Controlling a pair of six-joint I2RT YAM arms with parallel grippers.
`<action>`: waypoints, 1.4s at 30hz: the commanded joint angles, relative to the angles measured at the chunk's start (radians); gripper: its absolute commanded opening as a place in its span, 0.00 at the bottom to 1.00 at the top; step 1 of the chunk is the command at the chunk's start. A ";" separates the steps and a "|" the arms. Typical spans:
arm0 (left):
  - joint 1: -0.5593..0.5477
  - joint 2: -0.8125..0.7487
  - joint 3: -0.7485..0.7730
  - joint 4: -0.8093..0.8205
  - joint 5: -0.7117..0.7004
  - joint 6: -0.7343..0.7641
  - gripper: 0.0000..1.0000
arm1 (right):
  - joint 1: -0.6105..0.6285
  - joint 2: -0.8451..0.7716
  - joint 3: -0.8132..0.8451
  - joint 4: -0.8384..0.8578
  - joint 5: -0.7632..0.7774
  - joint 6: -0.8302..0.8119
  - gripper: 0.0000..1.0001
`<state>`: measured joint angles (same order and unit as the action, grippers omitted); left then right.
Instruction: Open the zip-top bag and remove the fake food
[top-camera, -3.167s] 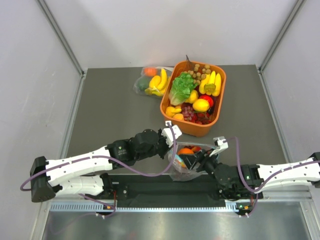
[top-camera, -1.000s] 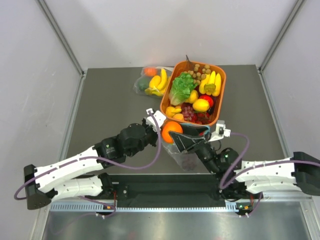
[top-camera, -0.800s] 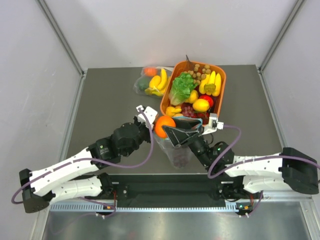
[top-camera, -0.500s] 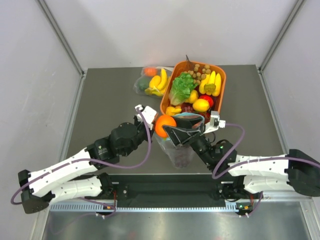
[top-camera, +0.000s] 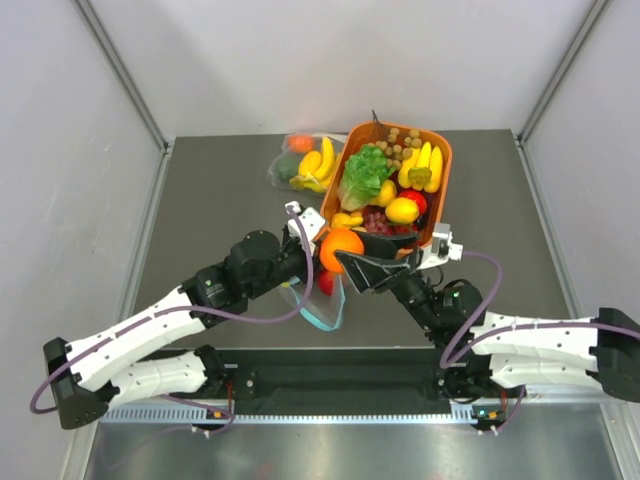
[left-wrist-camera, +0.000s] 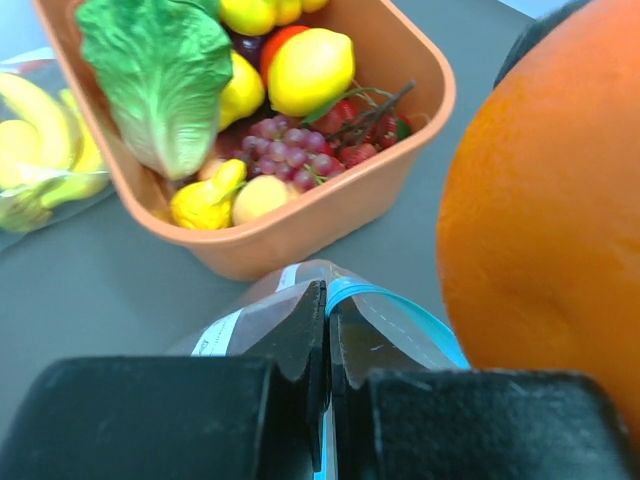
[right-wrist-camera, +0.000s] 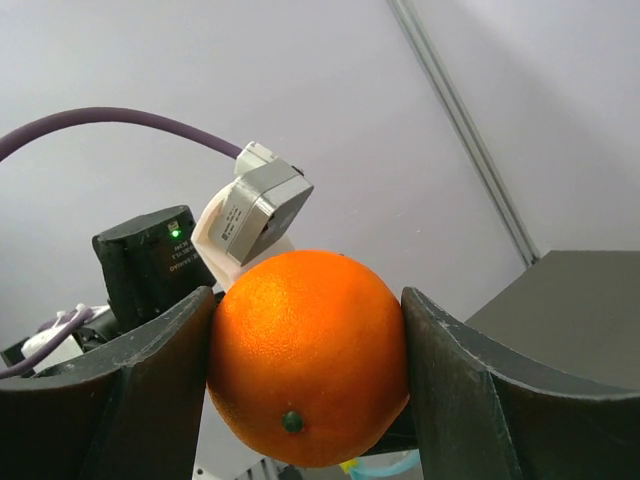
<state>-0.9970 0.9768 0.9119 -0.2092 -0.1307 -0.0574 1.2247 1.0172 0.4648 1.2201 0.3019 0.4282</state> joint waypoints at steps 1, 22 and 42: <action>-0.002 0.132 -0.028 -0.102 0.112 0.027 0.00 | 0.062 -0.061 0.083 0.050 -0.394 0.074 0.19; 0.011 0.109 -0.013 -0.131 0.031 0.022 0.00 | -0.180 -0.338 0.368 -0.988 0.135 -0.327 0.15; 0.018 0.094 -0.016 -0.134 -0.021 0.024 0.00 | -0.567 0.245 0.468 -1.044 -0.122 -0.235 0.13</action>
<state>-0.9844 1.0760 0.8913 -0.3557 -0.1482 -0.0456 0.6704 1.2228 0.8993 0.1207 0.1776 0.2016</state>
